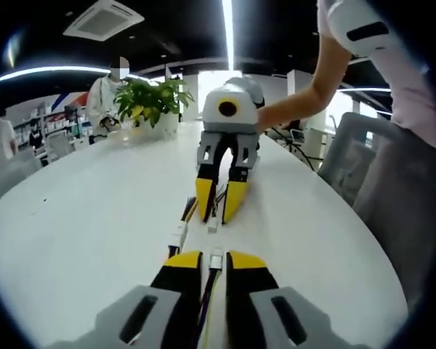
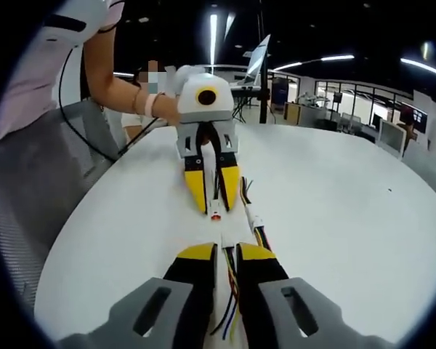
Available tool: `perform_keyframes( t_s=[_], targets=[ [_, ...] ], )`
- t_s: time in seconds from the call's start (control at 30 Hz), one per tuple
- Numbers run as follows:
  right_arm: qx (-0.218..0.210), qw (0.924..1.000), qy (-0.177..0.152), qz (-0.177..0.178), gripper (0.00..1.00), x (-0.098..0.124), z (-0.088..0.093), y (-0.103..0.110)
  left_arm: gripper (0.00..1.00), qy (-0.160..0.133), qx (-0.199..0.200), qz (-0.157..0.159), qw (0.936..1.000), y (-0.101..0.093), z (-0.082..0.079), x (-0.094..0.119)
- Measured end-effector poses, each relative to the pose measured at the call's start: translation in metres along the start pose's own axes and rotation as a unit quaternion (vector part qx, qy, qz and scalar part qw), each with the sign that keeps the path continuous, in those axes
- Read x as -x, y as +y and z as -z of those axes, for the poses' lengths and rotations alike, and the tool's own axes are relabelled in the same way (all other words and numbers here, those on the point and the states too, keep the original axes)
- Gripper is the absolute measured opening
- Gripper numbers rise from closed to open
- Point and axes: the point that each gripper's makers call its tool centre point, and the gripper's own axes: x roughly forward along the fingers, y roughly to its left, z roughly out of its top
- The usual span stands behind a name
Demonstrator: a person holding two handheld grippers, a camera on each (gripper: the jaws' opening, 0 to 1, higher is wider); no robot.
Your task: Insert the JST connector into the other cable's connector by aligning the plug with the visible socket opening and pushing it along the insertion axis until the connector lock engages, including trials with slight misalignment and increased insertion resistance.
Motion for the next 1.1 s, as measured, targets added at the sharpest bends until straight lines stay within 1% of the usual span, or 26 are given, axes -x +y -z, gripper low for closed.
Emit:
perform_keyframes(
  t_s=[0.1,0.4,0.53,0.6,0.77,0.87,0.9,1.03,1.1],
  targets=[
    [-0.005,1.0000,-0.003,0.002,0.08,0.000,0.000,0.001,0.03,-0.006,0.001,0.002,1.0000,-0.001,0.000,-0.001],
    [-0.005,0.9999,-0.010,0.006,0.05,0.001,0.000,0.000,0.02,-0.012,0.011,-0.001,0.9999,0.002,0.000,0.000],
    [-0.004,0.9999,-0.010,0.007,0.05,0.001,0.000,0.000,0.02,-0.019,0.020,-0.003,0.9996,0.003,0.001,0.000],
    [-0.004,0.9999,-0.010,0.008,0.05,0.001,0.000,0.000,0.01,-0.020,0.018,-0.003,0.9996,0.004,0.001,0.000],
    [-0.006,0.9999,-0.007,0.008,0.04,0.001,-0.001,0.000,0.00,-0.015,0.012,-0.001,0.9998,0.003,0.000,-0.001],
    [-0.003,1.0000,-0.004,0.007,0.04,0.001,-0.001,0.001,0.00,0.002,-0.002,-0.003,1.0000,0.001,-0.002,-0.003],
    [-0.003,1.0000,-0.003,0.007,0.04,0.002,-0.002,0.001,0.00,0.008,-0.012,0.001,0.9999,-0.001,-0.002,-0.003],
    [-0.001,1.0000,-0.003,0.009,0.04,0.004,-0.006,0.002,0.00,-0.002,-0.003,0.002,1.0000,0.001,-0.008,-0.003],
    [0.001,0.9999,-0.001,0.010,0.04,0.005,-0.008,0.002,0.00,0.000,-0.005,0.003,1.0000,0.000,-0.009,-0.003]
  ],
)
